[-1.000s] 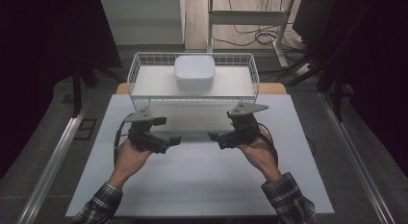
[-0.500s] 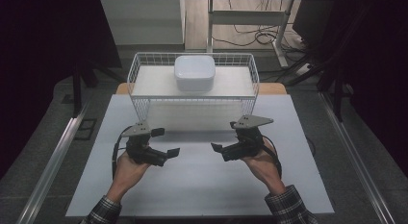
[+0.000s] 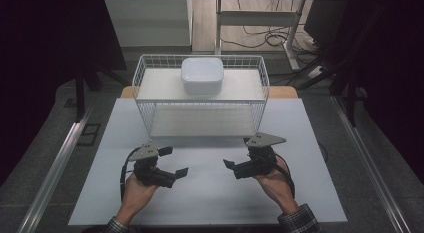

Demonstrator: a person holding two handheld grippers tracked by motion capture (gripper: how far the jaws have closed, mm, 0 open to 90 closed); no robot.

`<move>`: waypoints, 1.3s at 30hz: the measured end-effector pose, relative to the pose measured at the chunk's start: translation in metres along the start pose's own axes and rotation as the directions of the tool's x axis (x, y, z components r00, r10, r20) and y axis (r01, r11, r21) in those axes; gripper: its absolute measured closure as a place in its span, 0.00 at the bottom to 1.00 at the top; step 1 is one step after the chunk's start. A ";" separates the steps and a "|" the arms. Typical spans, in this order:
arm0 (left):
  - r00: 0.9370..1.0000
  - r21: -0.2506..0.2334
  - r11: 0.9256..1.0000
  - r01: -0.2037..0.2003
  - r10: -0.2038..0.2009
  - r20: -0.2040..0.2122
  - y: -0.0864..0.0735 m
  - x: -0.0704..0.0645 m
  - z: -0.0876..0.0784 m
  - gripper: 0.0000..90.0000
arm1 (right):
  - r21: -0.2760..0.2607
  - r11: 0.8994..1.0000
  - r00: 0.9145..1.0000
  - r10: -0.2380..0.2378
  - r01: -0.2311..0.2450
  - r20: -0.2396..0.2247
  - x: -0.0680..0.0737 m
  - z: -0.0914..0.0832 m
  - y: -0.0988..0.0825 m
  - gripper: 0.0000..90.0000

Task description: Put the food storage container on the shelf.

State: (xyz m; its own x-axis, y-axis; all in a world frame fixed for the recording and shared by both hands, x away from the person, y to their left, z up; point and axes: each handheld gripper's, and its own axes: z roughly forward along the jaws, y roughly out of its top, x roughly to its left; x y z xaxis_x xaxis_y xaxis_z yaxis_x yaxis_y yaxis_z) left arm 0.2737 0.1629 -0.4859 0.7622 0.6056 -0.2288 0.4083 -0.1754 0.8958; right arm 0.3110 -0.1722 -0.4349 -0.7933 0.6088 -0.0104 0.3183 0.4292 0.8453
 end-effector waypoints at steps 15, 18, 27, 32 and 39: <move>0.999 0.054 0.998 -0.011 0.013 -0.029 -0.019 -0.004 -0.001 0.01 | 0.025 1.000 1.000 0.008 -0.008 0.010 0.006 -0.001 -0.026 0.01; 0.999 0.065 0.998 -0.013 0.016 -0.043 -0.024 -0.004 -0.004 0.01 | 0.023 1.000 1.000 0.016 -0.016 0.008 0.006 -0.002 -0.030 0.01; 0.998 0.082 0.996 0.017 -0.012 -0.065 -0.038 0.000 -0.017 0.01 | 0.033 0.999 0.999 0.029 -0.030 0.033 0.006 -0.010 -0.043 0.01; 0.996 0.074 0.997 0.017 -0.011 -0.089 -0.040 -0.001 -0.027 0.01 | 0.023 0.999 0.998 0.035 -0.036 0.054 0.005 -0.019 -0.049 0.01; 0.992 0.066 0.998 0.024 -0.015 -0.123 -0.045 0.001 -0.043 0.01 | 0.018 0.999 0.996 0.041 -0.043 0.079 0.002 -0.029 -0.054 0.01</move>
State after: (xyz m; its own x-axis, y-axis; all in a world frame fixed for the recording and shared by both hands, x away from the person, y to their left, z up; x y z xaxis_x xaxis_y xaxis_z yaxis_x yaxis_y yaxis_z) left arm 0.2348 0.2046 -0.5101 0.6883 0.6990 -0.1940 0.4582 -0.2115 0.8633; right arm 0.2771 -0.2139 -0.4652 -0.7362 0.6765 -0.0177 0.3614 0.4151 0.8349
